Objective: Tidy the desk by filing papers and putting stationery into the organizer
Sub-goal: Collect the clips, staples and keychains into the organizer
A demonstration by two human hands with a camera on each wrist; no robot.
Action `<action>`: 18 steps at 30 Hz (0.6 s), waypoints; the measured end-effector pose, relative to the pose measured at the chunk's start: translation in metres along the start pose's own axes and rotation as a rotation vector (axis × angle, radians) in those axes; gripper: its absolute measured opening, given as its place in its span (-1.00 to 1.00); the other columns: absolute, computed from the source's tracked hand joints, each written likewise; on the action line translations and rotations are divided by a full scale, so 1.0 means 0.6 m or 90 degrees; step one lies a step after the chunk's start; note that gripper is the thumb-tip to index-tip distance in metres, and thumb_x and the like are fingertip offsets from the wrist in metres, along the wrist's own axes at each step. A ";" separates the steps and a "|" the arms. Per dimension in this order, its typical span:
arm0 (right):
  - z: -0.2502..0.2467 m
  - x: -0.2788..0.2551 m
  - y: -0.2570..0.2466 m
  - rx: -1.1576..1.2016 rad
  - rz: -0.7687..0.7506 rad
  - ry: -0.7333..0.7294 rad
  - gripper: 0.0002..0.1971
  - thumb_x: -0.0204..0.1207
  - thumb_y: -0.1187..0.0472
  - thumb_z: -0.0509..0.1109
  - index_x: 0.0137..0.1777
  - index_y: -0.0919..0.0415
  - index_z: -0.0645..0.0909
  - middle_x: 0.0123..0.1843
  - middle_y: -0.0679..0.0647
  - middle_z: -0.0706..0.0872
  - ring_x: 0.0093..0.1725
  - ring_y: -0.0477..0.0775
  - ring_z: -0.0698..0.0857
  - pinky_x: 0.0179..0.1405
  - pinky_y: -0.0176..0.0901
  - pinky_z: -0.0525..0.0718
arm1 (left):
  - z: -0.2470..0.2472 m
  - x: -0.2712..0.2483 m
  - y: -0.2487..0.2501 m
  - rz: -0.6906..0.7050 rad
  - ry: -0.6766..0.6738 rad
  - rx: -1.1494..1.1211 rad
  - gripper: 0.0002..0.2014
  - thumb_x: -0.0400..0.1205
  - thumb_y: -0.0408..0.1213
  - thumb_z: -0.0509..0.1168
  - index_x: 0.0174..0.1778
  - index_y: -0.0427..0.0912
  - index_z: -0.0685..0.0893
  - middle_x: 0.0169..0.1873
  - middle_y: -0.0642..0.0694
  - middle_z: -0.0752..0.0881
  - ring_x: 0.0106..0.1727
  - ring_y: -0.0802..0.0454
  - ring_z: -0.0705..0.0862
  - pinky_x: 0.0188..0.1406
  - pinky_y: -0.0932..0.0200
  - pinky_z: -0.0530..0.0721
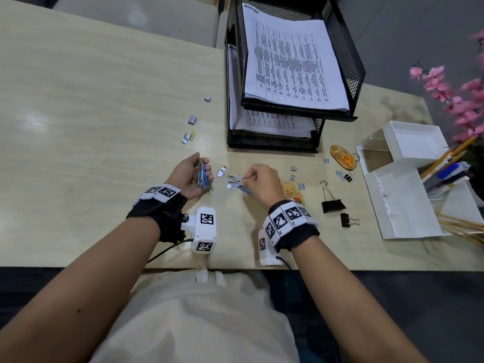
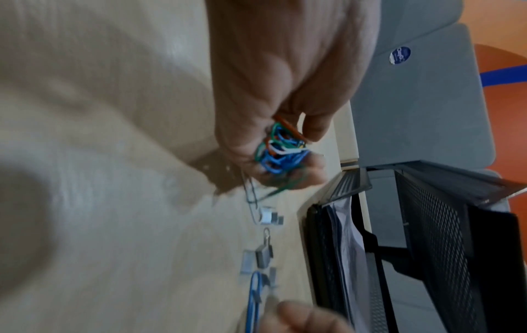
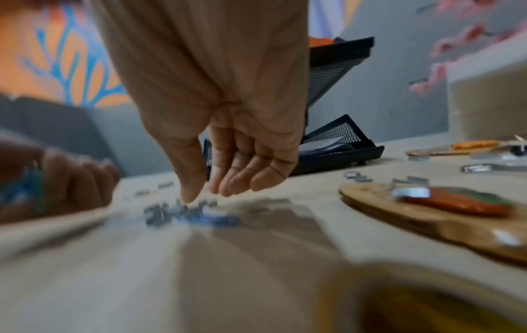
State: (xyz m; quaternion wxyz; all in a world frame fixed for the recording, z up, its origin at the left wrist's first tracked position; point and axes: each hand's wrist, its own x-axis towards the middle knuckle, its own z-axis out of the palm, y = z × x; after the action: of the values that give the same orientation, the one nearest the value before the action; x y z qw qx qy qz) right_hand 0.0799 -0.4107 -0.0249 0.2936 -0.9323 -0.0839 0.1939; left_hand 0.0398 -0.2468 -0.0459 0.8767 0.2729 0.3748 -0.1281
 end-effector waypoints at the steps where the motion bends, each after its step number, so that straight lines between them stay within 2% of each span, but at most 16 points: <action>1: 0.009 -0.006 0.010 -0.043 0.003 -0.022 -0.92 0.44 0.39 0.34 -0.11 0.29 0.64 0.01 0.20 0.70 0.04 0.17 0.64 0.03 -0.15 0.55 | -0.007 -0.002 0.006 0.002 0.009 0.002 -0.58 0.74 -0.04 -0.03 -0.40 -0.13 0.41 -0.76 0.03 0.49 -0.77 0.16 0.44 -0.70 0.48 0.46; 3: 0.022 -0.016 0.022 -0.074 -0.009 -0.038 -0.95 0.49 0.36 0.35 -0.08 0.30 0.59 0.01 0.16 0.59 0.08 0.17 0.57 0.06 -0.10 0.50 | -0.023 -0.007 0.017 0.002 0.014 0.011 -0.60 0.73 -0.04 -0.01 -0.41 -0.11 0.39 -0.77 0.06 0.46 -0.79 0.19 0.38 -0.81 0.47 0.33; 5: 0.028 -0.019 0.023 -0.061 -0.011 -0.031 -0.96 0.50 0.38 0.32 -0.16 0.27 0.56 -0.05 0.12 0.52 0.10 0.17 0.55 0.06 -0.07 0.49 | -0.035 -0.013 0.027 0.009 0.013 0.020 -0.60 0.74 -0.04 -0.03 -0.42 -0.09 0.36 -0.77 0.07 0.43 -0.80 0.20 0.32 -0.87 0.43 0.20; 7: 0.029 -0.016 0.021 -0.061 -0.007 -0.041 -0.89 0.49 0.40 0.30 -0.22 0.22 0.51 -0.04 0.16 0.58 0.07 0.17 0.57 0.03 -0.07 0.50 | -0.044 -0.018 0.035 0.020 0.024 0.016 -0.59 0.74 -0.05 -0.03 -0.42 -0.09 0.34 -0.78 0.07 0.40 -0.81 0.20 0.29 -0.87 0.42 0.13; 9: 0.026 -0.016 0.012 -0.030 -0.015 -0.031 -0.87 0.47 0.43 0.27 -0.22 0.21 0.49 -0.09 0.14 0.61 -0.03 0.11 0.57 -0.08 -0.17 0.47 | -0.050 -0.022 0.042 0.029 0.032 0.009 -0.59 0.74 -0.05 -0.04 -0.43 -0.09 0.33 -0.79 0.07 0.38 -0.82 0.20 0.27 -0.86 0.42 0.11; 12: 0.024 -0.013 -0.019 0.032 -0.069 0.009 -0.87 0.47 0.45 0.25 -0.13 0.25 0.58 -0.18 0.10 0.65 -0.12 0.09 0.61 -0.13 -0.25 0.46 | -0.058 -0.027 0.051 0.030 0.040 0.001 -0.59 0.74 -0.05 -0.03 -0.43 -0.09 0.33 -0.80 0.06 0.37 -0.82 0.20 0.27 -0.87 0.42 0.11; 15: 0.042 0.003 -0.058 -0.031 -0.145 -0.032 -0.84 0.47 0.41 0.31 -0.01 0.28 0.66 -0.11 0.23 0.76 -0.05 0.19 0.67 -0.08 -0.20 0.49 | -0.063 -0.031 0.056 0.027 0.044 -0.002 -0.59 0.74 -0.05 -0.02 -0.43 -0.09 0.33 -0.80 0.06 0.37 -0.83 0.20 0.27 -0.88 0.42 0.12; 18: 0.067 0.017 -0.083 -0.149 -0.191 -0.088 -0.80 0.47 0.39 0.32 0.05 0.25 0.67 -0.02 0.24 0.76 0.06 0.26 0.66 0.13 -0.05 0.56 | -0.070 -0.035 0.060 0.030 0.050 -0.004 -0.60 0.74 -0.06 -0.02 -0.43 -0.10 0.33 -0.80 0.07 0.37 -0.84 0.20 0.28 -0.90 0.42 0.13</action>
State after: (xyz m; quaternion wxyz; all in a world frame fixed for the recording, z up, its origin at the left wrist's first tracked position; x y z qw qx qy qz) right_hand 0.0709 -0.3470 -0.0295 0.2024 -0.9216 -0.2634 0.2007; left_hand 0.0158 -0.1928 -0.0407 0.8651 0.2835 0.4026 -0.0952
